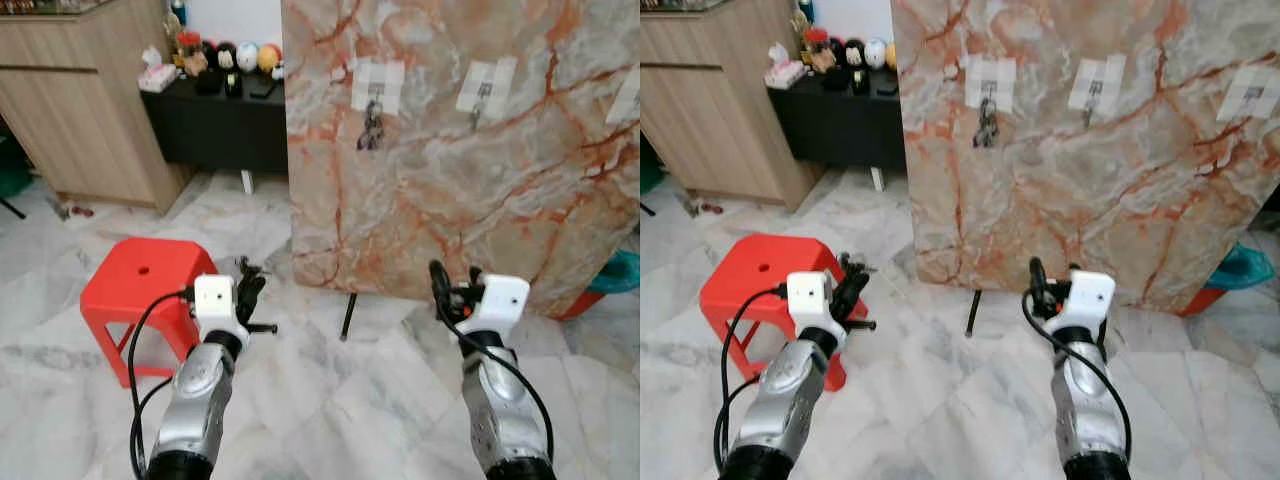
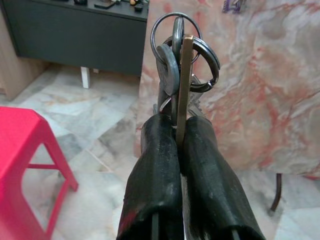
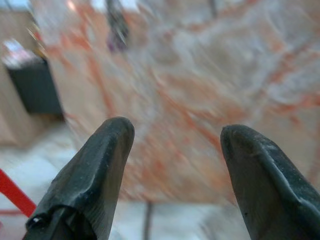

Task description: Hang keys on a hook

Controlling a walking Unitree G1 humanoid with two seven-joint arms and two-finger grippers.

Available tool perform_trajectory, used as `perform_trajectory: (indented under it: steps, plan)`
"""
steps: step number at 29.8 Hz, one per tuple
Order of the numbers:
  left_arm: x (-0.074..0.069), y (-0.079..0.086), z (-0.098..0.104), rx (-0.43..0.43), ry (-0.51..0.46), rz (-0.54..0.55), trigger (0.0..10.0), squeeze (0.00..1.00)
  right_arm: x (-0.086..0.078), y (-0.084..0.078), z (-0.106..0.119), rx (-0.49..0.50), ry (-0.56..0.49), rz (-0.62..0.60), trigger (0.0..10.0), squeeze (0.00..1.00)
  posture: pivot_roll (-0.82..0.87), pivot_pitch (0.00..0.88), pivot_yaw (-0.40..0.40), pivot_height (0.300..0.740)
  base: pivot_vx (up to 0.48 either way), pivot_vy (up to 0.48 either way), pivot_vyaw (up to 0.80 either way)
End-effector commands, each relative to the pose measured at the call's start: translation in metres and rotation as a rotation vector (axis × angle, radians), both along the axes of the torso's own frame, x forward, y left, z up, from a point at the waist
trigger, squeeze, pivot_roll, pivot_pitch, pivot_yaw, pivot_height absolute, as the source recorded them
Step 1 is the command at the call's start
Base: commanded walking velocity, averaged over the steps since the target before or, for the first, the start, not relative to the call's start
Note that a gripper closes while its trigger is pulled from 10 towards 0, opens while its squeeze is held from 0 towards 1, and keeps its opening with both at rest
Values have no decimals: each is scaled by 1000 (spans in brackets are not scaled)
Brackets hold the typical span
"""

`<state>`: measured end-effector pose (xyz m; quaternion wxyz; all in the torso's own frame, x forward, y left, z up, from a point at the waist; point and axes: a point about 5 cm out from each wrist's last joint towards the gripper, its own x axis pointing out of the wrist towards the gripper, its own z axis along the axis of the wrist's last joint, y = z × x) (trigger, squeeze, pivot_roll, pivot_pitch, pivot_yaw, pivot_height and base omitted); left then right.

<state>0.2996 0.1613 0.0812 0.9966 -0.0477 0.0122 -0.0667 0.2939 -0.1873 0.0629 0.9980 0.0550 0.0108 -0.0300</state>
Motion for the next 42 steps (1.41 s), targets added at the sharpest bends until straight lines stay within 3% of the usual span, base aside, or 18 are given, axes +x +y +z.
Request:
perform_trajectory:
  steps: [1,6,9,15,25,42]
  plan:
    - [-7,7,-12,44,21,0,10000,0,-12,-9,-19,-13,72,-42,10000,0,-42,0,-17,740,0,0,0]
    - [-21,21,-19,-15,22,64,10000,0,-24,-6,-15,16,11,-36,10000,0,-53,0,-11,740,0,0,0]
    - [-32,24,-22,9,19,61,10000,0,-33,-5,-17,10,-7,-44,10000,0,-47,0,-10,740,0,0,0]
    - [-41,25,-27,21,23,42,10000,0,-41,-7,-25,7,19,-65,10000,0,-45,0,-12,740,0,0,0]
    - [-35,18,-22,-1,7,14,10000,0,-31,-4,-14,18,-8,-59,10000,0,-41,0,-18,740,-216,0,0]
    - [-27,9,-11,5,-11,-35,10000,0,-26,-1,-10,35,-4,-84,10000,0,-41,0,3,740,-339,0,0]
